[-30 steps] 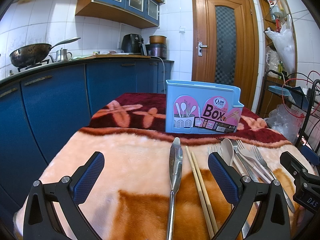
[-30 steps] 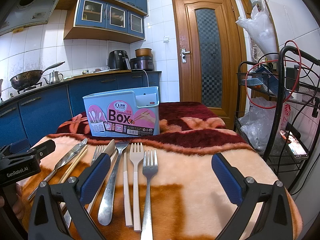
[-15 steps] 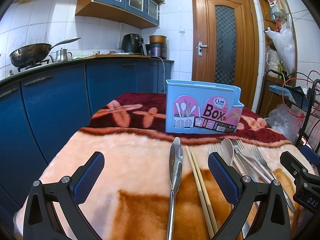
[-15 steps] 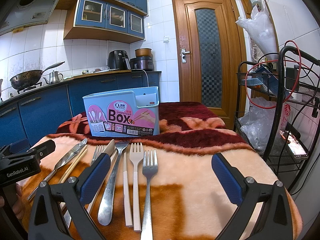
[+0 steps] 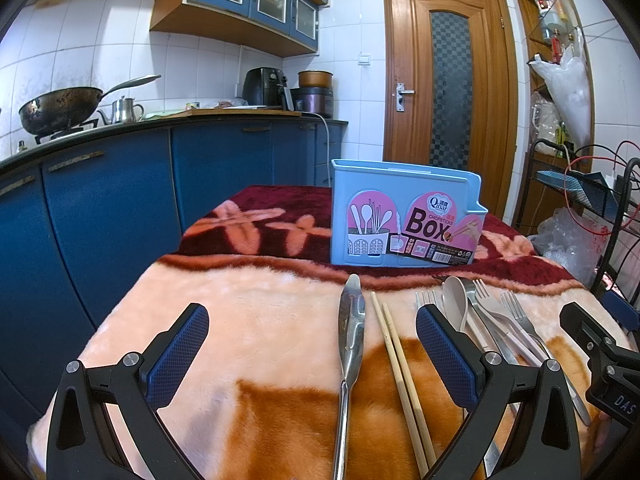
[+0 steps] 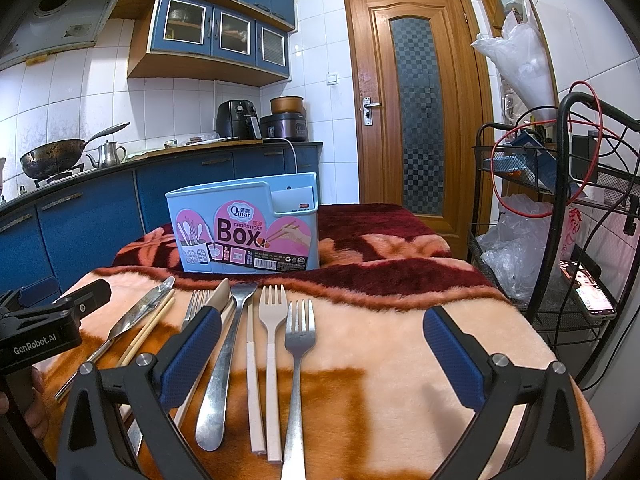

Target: Organize utensils

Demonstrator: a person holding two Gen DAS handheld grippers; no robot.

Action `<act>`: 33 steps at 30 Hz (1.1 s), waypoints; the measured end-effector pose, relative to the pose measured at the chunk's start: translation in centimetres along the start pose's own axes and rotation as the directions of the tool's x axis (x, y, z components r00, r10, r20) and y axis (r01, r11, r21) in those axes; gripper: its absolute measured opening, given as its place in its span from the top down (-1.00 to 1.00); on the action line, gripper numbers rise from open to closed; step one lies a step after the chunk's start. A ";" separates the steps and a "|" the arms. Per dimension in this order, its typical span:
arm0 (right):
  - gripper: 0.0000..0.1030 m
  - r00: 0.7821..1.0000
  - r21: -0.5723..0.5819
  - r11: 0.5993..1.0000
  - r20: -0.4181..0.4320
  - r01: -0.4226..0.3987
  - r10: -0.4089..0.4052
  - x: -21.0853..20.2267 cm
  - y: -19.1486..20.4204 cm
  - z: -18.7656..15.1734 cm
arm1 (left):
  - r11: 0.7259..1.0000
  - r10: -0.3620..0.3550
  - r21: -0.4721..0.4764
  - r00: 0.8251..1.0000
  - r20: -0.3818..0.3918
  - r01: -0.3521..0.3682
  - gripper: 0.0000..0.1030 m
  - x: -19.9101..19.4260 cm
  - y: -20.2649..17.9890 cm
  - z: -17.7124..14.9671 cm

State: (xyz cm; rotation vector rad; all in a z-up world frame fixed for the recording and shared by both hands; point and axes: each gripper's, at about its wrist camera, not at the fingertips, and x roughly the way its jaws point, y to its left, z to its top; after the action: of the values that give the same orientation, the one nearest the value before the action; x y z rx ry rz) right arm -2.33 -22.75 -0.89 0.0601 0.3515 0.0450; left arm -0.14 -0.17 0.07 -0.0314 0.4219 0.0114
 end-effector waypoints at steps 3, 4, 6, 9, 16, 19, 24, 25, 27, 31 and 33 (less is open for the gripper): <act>-1.00 1.000 0.000 1.000 -0.001 0.000 0.000 0.0 0.0 0.0 | 1.000 0.001 -0.001 1.000 0.002 -0.001 -1.00 0.0 0.0 0.0; -1.00 1.000 0.000 1.000 -0.002 0.000 0.000 0.1 0.0 0.0 | 1.000 0.000 -0.001 1.000 0.001 0.000 -1.00 0.0 0.0 0.0; -1.00 1.000 0.000 1.000 -0.004 -0.002 0.002 0.1 0.1 0.0 | 1.000 0.000 -0.001 1.000 0.000 0.000 -1.00 0.0 0.0 0.0; -1.00 1.000 0.004 1.000 -0.016 -0.013 0.013 0.2 0.0 0.1 | 1.000 -0.006 -0.003 1.000 -0.004 0.006 -1.00 0.0 0.1 0.0; -1.00 0.989 0.031 0.998 -0.134 -0.055 0.059 1.1 -0.9 1.2 | 0.999 -0.044 -0.011 0.996 -0.082 0.043 -1.00 1.1 0.7 0.3; -0.97 0.978 0.012 0.998 -0.199 -0.069 0.070 1.3 -1.0 1.6 | 0.998 -0.056 -0.003 0.987 -0.151 0.056 -1.00 1.4 1.1 0.5; -0.58 0.942 -0.010 0.994 -0.322 -0.106 0.097 2.2 -1.4 2.4 | 0.998 -0.060 0.010 0.965 -0.254 0.065 -0.99 2.6 1.9 0.9; -0.53 0.931 -0.009 0.994 -0.350 -0.113 0.103 2.5 -1.5 2.5 | 0.998 -0.060 0.014 0.961 -0.272 0.066 -0.95 2.8 2.0 1.1; -0.36 0.910 -0.009 0.992 -0.398 -0.129 0.114 3.1 -1.7 2.6 | 0.997 -0.061 0.025 0.950 -0.308 0.072 -0.80 3.4 2.1 1.3; -0.17 0.858 -0.010 0.986 -0.494 -0.168 0.141 4.2 -1.5 2.4 | 0.992 -0.102 0.034 0.915 -0.389 0.125 -0.52 4.3 2.0 1.5; 0.09 0.829 0.000 0.982 -0.535 -0.191 0.162 4.7 -1.3 2.3 | 0.988 -0.118 0.039 0.898 -0.424 0.148 -0.47 4.7 1.8 1.5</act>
State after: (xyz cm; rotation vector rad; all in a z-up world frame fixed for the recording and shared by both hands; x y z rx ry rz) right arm 2.90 -23.89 -0.43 0.0257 0.9064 0.2596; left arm 4.72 1.67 -0.55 0.0074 0.8533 -0.1483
